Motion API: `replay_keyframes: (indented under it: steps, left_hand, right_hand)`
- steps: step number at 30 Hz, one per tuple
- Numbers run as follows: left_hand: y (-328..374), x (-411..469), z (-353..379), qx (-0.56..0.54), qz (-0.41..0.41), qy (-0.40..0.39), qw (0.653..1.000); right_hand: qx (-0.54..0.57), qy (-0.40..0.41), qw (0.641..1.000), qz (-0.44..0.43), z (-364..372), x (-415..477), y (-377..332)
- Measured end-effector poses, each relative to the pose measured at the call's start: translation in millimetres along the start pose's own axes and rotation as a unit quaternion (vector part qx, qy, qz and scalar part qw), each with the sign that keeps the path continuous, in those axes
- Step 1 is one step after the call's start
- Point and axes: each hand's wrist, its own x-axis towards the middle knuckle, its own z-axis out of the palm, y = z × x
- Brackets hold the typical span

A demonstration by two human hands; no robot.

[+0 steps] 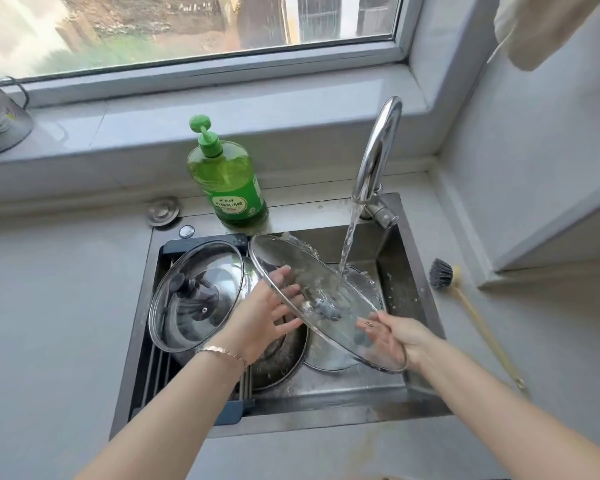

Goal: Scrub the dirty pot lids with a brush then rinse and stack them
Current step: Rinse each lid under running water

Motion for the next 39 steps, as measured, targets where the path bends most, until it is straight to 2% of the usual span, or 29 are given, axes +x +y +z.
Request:
replay_keyframes:
  steps: [2, 5, 8, 11, 13, 16, 19, 21, 23, 26, 28, 34, 39]
  left_hand:
    - [-4.5, -3.3, 4.9, 0.034, 0.002, 0.01, 0.999]
    - [-2.9, -10.5, 5.6, 0.006, 0.024, 0.035, 0.999]
    - [4.8, -19.2, 6.3, -0.01, 0.067, 0.025, 0.997]
    - [12.8, -33.6, 6.3, 0.088, 0.133, 0.049, 0.986]
    - [21.7, -43.7, 5.6, 0.174, 0.191, 0.093, 0.962]
    - [44.9, -61.9, -1.6, 0.232, 0.264, 0.154, 0.923]
    - [71.7, -80.0, -25.5, 0.345, 0.322, 0.226, 0.852]
    - [79.0, -82.8, -50.1, 0.425, 0.32, 0.283, 0.798]
    - [72.7, -77.1, -76.8, 0.47, 0.285, 0.322, 0.771]
    - [44.0, -60.3, -111.5, 0.495, 0.208, 0.344, 0.77]
    - [24.0, -50.9, -127.8, 0.491, 0.193, 0.361, 0.769]
    - [-8.5, -33.7, -153.1, 0.434, 0.217, 0.403, 0.776]
    - [-10.0, -24.2, -154.7, 0.42, 0.252, 0.392, 0.779]
  right_hand:
    - [0.042, -0.023, 0.999, 0.018, 14.7, -3.0, 15.8]
    - [0.077, -0.06, 0.994, 0.047, 35.2, -10.1, 28.5]
    - [0.103, -0.067, 0.99, 0.065, 47.9, -12.0, 34.6]
    - [0.091, -0.093, 0.987, 0.091, 57.8, -13.6, 42.1]
    - [0.043, -0.114, 0.987, 0.1, 63.3, -18.6, 44.0]
    - [-0.143, -0.142, 0.977, 0.063, 74.2, -31.1, 41.9]
    - [-0.286, -0.132, 0.949, 0.007, 79.5, -32.2, 42.2]
    - [-0.316, -0.119, 0.941, -0.008, 80.3, -30.8, 43.8]
    - [-0.339, -0.109, 0.934, -0.015, 80.9, -28.7, 47.5]
    - [-0.365, -0.097, 0.925, -0.023, 80.1, -25.5, 55.9]
    - [-0.37, -0.093, 0.924, -0.024, 77.3, -24.2, 60.7]
    - [-0.382, -0.089, 0.919, -0.039, 60.8, -22.8, 66.6]
    - [-0.393, -0.068, 0.916, -0.038, 54.2, -18.2, 69.1]
